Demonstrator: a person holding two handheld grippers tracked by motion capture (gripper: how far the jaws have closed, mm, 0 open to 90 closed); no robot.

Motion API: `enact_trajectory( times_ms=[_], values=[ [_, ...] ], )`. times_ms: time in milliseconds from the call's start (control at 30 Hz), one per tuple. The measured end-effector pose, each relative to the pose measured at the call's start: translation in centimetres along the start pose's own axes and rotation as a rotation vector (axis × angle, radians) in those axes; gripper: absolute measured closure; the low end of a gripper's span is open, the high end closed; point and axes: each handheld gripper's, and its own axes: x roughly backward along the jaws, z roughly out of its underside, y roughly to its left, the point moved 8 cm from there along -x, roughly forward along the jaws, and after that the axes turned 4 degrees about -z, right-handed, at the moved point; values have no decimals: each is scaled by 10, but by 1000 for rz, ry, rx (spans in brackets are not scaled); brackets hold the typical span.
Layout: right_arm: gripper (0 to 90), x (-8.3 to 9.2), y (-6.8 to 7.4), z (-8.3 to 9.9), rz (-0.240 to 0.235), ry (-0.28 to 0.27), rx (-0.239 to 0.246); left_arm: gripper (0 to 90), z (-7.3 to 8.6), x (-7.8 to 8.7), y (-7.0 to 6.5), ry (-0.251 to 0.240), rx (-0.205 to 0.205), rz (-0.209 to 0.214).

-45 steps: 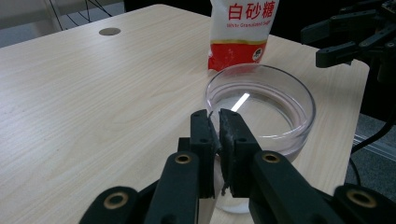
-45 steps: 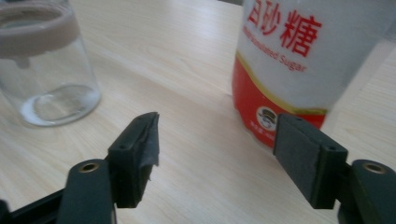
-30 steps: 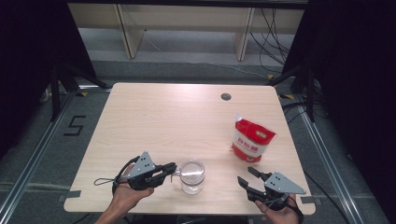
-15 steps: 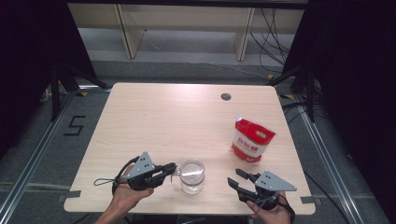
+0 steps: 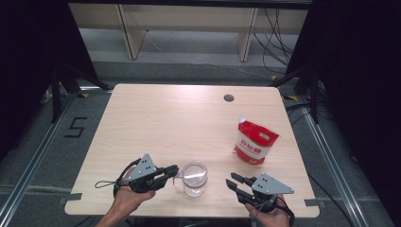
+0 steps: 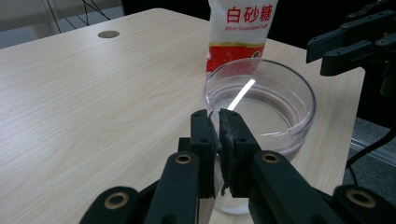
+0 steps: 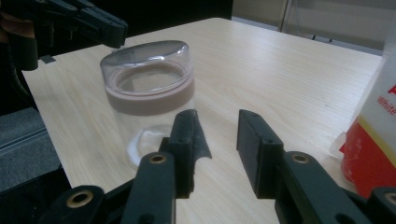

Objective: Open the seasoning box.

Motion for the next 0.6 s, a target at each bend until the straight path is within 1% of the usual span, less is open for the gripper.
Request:
enact_trajectory(
  times_ms=[33,67,100,133,167,200,233,267,333,367,433,467,567,600],
  values=[
    [704,0,-1,0,14,0,8,836,0,0,0,0,0,0],
    [707,-1,0,0,2,3,9,836,0,0,0,1,0,-1],
    [714,-2,1,0,2,4,11,836,0,0,0,-2,0,1],
    [721,-2,3,0,-12,10,3,836,0,0,0,-2,0,1],
    [723,-4,3,-1,-7,1,16,836,0,0,0,-2,1,0],
    [727,-5,6,-1,-22,8,5,836,0,0,0,1,-1,-1],
    [734,-6,5,-2,-10,3,22,837,0,0,0,-1,0,1],
    [743,-6,7,-1,-25,21,16,837,0,0,0,-1,0,1],
    [752,-8,9,-1,-33,18,18,837,0,0,0,-3,3,2],
    [758,-9,10,0,-37,28,30,837,0,0,0,-2,2,2],
    [776,-11,11,-1,-37,28,31,838,0,0,0,-2,0,3],
    [778,-12,12,-2,-51,18,48,838,0,0,0,-2,0,3],
    [798,-14,13,-4,-48,18,54,837,0,0,0,-3,-2,4],
    [805,-16,15,-4,-63,10,64,837,0,0,0,-3,-2,4]
  ],
)
